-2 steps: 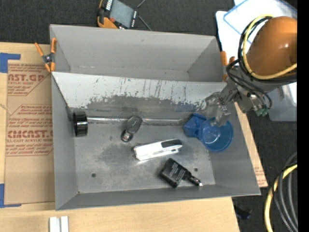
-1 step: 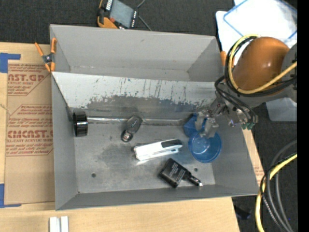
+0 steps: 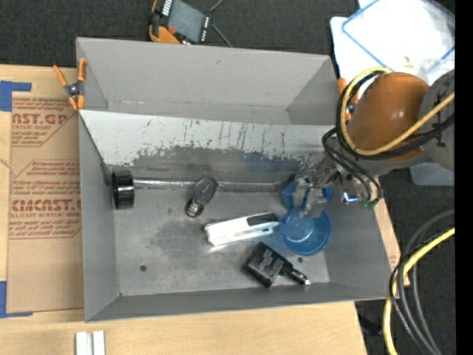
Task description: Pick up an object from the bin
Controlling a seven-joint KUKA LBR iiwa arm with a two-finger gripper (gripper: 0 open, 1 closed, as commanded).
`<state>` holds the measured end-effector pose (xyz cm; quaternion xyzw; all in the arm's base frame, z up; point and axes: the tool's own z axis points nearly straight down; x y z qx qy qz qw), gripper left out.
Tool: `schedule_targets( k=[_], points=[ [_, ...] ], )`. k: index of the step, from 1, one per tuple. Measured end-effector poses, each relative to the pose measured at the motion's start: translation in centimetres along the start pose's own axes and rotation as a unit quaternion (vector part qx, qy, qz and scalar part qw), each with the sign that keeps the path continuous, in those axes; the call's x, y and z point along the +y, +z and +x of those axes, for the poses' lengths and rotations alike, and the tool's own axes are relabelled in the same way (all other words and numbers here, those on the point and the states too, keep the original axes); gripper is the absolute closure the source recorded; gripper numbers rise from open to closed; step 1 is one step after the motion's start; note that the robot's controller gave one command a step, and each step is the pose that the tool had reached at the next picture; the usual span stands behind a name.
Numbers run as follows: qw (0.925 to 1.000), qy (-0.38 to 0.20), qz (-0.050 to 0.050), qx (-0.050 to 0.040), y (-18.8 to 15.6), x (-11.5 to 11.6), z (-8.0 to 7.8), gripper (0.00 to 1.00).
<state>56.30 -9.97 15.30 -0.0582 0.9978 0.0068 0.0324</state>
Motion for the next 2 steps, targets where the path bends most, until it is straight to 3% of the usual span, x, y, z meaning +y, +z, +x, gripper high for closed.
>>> schedule_targets(
  k=[1,2],
  points=[
    [0.9979,-0.065,-0.001,0.0013,2.36,0.19,0.02,1.0],
    [0.9969,-0.078,0.001,-0.0019,3.08,0.13,-0.3,1.0]
  ],
)
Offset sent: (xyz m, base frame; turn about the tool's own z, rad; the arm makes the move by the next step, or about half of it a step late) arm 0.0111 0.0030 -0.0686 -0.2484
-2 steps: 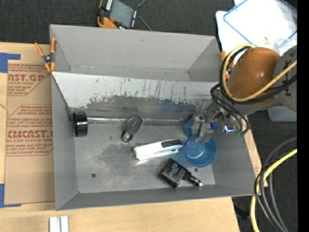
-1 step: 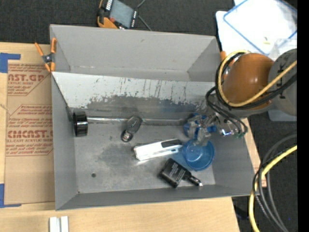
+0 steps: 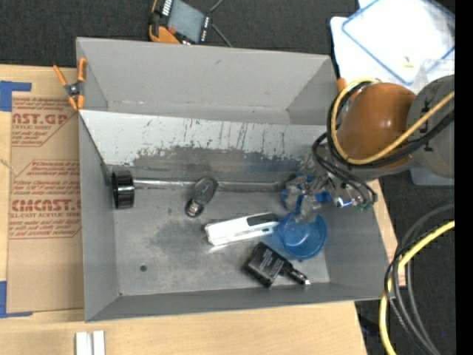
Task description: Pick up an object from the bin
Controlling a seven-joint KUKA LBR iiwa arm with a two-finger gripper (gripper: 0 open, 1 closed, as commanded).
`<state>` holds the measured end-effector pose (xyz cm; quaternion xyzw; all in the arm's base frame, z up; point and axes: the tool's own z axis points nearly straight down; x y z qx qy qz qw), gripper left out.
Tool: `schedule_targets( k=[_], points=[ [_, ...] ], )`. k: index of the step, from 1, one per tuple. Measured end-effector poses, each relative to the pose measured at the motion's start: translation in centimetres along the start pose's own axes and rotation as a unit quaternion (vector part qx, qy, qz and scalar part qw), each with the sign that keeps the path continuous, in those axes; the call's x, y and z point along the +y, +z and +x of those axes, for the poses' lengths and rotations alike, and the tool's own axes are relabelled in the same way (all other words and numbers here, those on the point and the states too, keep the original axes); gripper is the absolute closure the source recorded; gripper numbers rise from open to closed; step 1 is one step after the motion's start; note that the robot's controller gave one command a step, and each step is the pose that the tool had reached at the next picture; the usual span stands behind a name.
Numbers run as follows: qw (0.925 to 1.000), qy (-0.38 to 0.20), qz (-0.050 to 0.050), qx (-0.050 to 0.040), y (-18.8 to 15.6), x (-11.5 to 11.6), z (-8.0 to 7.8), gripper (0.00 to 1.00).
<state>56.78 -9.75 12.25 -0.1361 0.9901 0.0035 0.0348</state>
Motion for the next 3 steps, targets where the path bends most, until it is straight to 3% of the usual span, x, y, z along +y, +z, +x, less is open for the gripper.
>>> schedule_targets(
  k=[1,2,3],
  points=[
    [1.0,0.0,-0.001,-0.0002,5.3,3.9,0.4,1.0],
    [0.999,-0.044,0.001,-0.0033,5.1,0.7,1.0,1.0],
    [0.9999,-0.015,0.0,-0.0037,5.2,6.0,-0.3,1.0]
  ],
)
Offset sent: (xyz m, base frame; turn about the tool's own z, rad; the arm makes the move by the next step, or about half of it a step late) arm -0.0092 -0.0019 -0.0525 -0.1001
